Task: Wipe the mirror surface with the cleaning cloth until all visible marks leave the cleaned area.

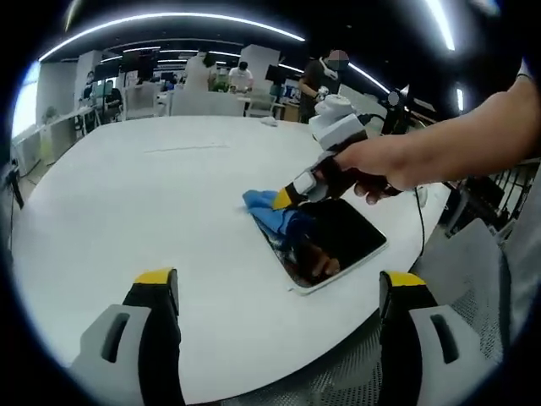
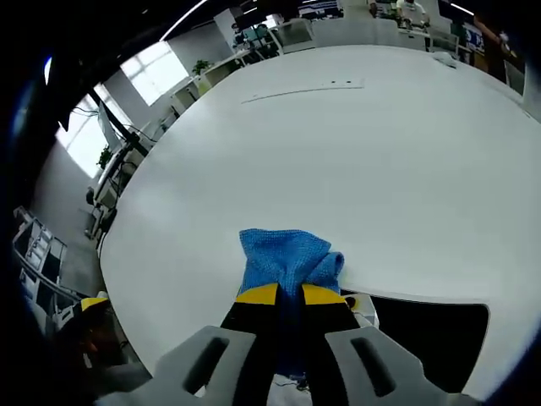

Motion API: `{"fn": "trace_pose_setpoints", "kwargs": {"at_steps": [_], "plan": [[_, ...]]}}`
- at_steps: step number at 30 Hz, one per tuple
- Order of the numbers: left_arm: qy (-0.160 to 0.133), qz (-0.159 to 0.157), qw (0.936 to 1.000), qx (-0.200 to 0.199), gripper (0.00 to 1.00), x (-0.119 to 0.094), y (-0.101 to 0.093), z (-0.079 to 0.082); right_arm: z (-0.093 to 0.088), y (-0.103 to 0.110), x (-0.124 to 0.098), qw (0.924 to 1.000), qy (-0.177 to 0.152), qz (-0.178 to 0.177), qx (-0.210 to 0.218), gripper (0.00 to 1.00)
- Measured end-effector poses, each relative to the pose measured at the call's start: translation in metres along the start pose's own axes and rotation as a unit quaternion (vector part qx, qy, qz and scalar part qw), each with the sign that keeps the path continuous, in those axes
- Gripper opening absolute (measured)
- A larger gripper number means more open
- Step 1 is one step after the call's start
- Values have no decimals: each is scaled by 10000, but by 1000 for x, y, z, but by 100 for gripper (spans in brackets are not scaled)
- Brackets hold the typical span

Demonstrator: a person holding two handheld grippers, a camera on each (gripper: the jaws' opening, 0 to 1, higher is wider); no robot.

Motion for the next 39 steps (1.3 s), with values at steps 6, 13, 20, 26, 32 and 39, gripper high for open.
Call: {"fn": "trace_pose_setpoints", "kwargs": {"at_steps": [6, 13, 20, 26, 32, 39], "plan": [[162, -53, 9996, 216, 99, 2, -2, -12, 0, -6, -1, 10000, -21, -35, 49, 3], [156, -89, 9992, 348, 98, 3, -3, -14, -4, -11, -13, 9999, -32, -95, 56, 3], [198, -69, 9989, 408, 96, 2, -5, -15, -4, -23, -17, 9998, -38, -165, 136, 3], [233, -57, 9988, 427, 96, 2, -6, -15, -6, -28, -24, 9997, -20, -217, 148, 3], [253, -52, 9987, 446, 95, 2, -6, -15, -7, -29, -28, 9997, -28, -234, 115, 3], [278, -37, 9984, 499, 94, 2, -5, -17, -6, -31, -24, 9994, -7, -331, -125, 3]]}}
Point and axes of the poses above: the point that each gripper's makers call its tool centre point, and the gripper's own axes: x roughly forward along the fingers, y roughly to its left, z roughly out of its top, the point moved 2 cm from there along -x, roughly backward along the fingers, and after that the axes turned 9 degrees about z, right-handed, at the moved point
